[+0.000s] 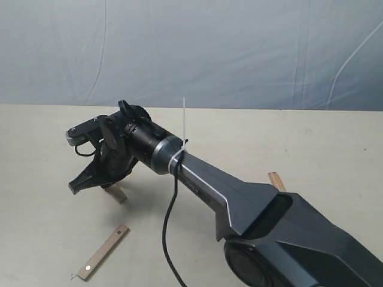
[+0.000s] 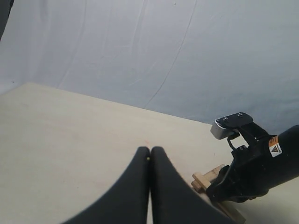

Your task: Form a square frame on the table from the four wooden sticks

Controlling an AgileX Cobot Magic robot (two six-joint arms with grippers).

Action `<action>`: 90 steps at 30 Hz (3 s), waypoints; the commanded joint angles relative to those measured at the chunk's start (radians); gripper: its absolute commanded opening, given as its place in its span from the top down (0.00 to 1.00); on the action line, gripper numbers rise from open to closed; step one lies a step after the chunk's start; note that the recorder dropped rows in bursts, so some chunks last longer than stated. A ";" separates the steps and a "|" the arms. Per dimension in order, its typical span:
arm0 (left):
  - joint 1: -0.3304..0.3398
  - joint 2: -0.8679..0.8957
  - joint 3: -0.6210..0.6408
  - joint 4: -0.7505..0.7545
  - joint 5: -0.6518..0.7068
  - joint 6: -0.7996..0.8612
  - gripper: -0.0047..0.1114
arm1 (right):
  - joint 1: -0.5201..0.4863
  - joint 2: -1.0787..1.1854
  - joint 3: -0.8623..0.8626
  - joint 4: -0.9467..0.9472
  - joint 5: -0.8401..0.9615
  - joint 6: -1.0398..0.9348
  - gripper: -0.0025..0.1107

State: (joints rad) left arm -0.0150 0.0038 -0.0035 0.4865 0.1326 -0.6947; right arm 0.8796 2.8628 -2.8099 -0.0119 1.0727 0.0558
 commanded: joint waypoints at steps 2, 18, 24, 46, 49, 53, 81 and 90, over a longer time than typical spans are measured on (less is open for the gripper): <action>-0.007 -0.004 0.003 0.005 0.002 0.000 0.96 | -0.002 0.005 -0.007 -0.018 0.007 -0.004 0.99; -0.007 -0.004 0.003 0.005 0.002 0.000 0.96 | -0.133 -0.184 0.052 -0.043 0.148 0.292 0.99; -0.007 -0.004 0.003 0.005 0.002 0.000 0.96 | -0.133 -0.201 0.184 -0.069 0.148 0.335 0.99; -0.007 -0.004 0.003 0.005 0.002 0.000 0.96 | -0.141 -0.507 0.983 -0.242 -0.202 0.633 0.99; -0.007 -0.004 0.003 0.005 0.002 0.000 0.96 | -0.141 -0.507 1.001 -0.218 -0.234 0.636 0.99; -0.007 -0.004 0.003 0.005 0.002 0.000 0.96 | -0.141 -0.507 1.001 -0.196 -0.236 0.636 0.99; -0.007 -0.004 0.003 0.005 0.002 0.000 0.96 | -0.521 -0.912 1.544 -0.048 -0.347 0.154 0.58; -0.007 -0.004 0.003 0.005 0.002 0.000 0.96 | -0.530 -0.825 1.570 -0.091 -0.488 0.154 0.59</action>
State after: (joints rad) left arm -0.0150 0.0038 -0.0035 0.4865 0.1326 -0.6947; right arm 0.3578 2.0123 -1.2423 -0.0840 0.6373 0.2171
